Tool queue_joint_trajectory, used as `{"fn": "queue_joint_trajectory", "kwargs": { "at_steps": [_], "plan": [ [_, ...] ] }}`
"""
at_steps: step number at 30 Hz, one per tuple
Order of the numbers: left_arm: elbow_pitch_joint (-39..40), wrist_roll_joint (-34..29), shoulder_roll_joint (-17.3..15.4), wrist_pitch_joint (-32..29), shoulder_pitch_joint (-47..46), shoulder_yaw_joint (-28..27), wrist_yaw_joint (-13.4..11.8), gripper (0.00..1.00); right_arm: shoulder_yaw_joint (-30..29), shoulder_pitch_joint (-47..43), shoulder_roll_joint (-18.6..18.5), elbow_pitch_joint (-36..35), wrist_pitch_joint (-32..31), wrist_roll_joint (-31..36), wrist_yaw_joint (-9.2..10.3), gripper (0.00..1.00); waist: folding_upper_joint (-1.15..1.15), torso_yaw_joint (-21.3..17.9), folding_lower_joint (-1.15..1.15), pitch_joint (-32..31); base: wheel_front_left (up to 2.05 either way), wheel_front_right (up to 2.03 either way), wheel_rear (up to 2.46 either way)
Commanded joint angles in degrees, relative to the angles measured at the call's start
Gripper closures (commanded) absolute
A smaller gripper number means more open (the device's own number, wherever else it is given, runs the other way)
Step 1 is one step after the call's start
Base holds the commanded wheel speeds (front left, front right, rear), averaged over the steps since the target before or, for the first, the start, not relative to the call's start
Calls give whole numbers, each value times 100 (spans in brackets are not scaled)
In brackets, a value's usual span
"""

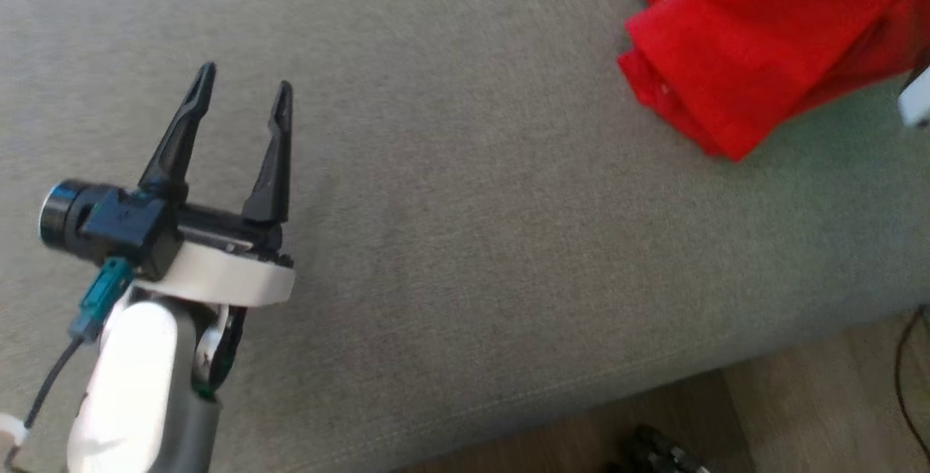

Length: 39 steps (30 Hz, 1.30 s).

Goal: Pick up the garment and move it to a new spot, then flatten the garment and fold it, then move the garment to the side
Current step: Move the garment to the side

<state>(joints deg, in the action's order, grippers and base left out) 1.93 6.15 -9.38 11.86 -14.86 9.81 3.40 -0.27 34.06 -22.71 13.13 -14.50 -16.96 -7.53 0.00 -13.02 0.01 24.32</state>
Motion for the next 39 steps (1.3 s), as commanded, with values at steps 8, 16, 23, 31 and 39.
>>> {"fn": "queue_joint_trajectory", "kwargs": {
  "at_steps": [8, 16, 23, 31, 39],
  "plan": [
    [390, -75, -300, -175, -318, -69, 78, 0, -214, 905, -335, 918, 452, -431, 4, 100, 0, -341, -1, 670, 0, 0, 0],
    [358, -44, -343, -164, -288, -49, 51, 0, -310, 855, -172, 1192, 728, -494, 4, 0, 0, -407, -1, 622, 0, 0, 0],
    [253, 43, -315, -107, -184, -19, 25, 0, -690, 209, 104, 689, 1073, -340, 4, 0, 0, -413, -1, 368, 0, 0, 0],
    [61, 214, -204, 26, 143, -129, -161, 0, -701, -1230, 1077, -1082, 1401, 190, 4, 0, 0, -155, -1, -118, 0, 0, 0],
    [-123, 418, 7, 172, 459, -251, -374, 0, -269, -2340, 1756, -2184, 1524, 734, 4, 0, 0, 449, -1, -672, 0, 0, 0]
  ]
}}
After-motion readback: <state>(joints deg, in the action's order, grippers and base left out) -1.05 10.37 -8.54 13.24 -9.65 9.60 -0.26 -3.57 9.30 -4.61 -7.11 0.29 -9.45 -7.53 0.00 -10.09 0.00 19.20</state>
